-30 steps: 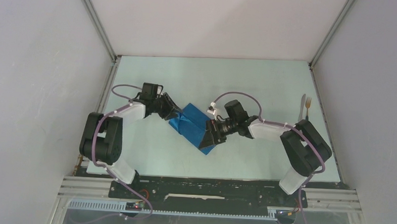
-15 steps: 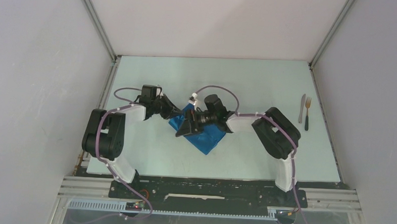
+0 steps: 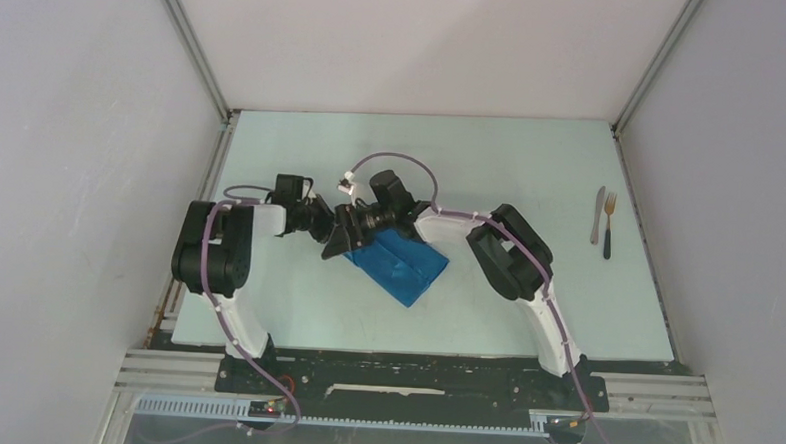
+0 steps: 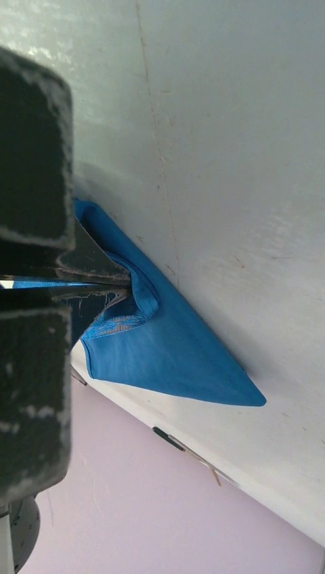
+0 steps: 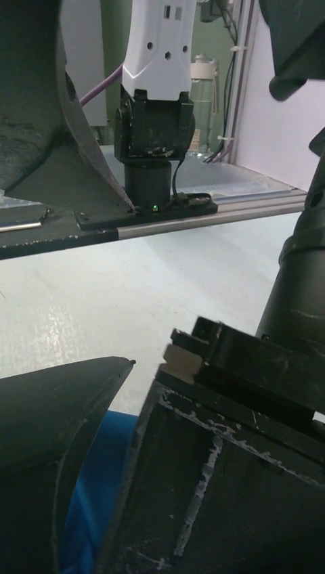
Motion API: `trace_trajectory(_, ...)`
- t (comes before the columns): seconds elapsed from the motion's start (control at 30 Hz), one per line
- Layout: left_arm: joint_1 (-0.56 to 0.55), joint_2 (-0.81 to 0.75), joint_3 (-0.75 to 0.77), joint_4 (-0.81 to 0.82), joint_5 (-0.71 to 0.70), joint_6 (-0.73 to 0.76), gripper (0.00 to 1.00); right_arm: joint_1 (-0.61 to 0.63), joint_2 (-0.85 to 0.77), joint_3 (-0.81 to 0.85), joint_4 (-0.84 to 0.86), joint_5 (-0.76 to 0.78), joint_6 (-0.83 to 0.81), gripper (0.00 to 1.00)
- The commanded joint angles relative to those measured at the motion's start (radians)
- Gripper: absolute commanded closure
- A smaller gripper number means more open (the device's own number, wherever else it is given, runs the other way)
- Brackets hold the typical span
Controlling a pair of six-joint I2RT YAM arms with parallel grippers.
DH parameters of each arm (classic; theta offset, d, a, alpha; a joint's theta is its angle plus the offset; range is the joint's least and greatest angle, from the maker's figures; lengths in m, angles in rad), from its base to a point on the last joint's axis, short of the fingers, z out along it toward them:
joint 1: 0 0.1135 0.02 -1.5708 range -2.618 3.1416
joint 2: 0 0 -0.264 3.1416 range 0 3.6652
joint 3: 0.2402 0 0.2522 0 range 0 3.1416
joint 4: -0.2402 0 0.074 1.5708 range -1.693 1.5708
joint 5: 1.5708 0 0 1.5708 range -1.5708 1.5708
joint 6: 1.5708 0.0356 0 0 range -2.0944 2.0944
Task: Fold the napkin into a case and place the utensils inside
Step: Pick up the 2/3-rectangle-folded napkin from the center of the board.
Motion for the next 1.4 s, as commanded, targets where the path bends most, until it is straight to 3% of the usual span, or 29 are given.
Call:
trace_trajectory(0.0,0.015,0.031,0.048,-0.040,0.028,0.043,1.00,-0.008,0.063,0.072,-0.060,-0.054,-0.055,0.16)
trace_trajectory(0.3,0.011,0.078,0.051,-0.014,0.040,0.027,1.00,-0.041,0.115,0.109,-0.113,-0.071,-0.046,0.16)
trace_trajectory(0.6,0.011,0.097,0.054,-0.006,0.025,0.018,1.00,-0.077,0.051,-0.083,-0.068,-0.076,-0.030,0.17)
trace_trajectory(0.9,0.008,0.058,0.081,-0.043,0.013,0.042,0.98,-0.065,-0.064,-0.144,-0.128,-0.106,-0.071,0.17)
trace_trajectory(1.03,0.002,0.007,0.111,-0.098,0.017,0.071,0.85,-0.093,-0.201,-0.211,-0.161,-0.085,-0.075,0.16)
trace_trajectory(1.2,-0.014,-0.092,0.159,-0.172,0.037,0.100,0.52,-0.166,-0.400,-0.362,-0.263,0.001,-0.135,0.13)
trace_trajectory(1.37,-0.045,-0.198,0.181,-0.243,0.059,0.141,0.42,-0.267,-0.525,-0.452,-0.403,0.159,-0.242,0.11)
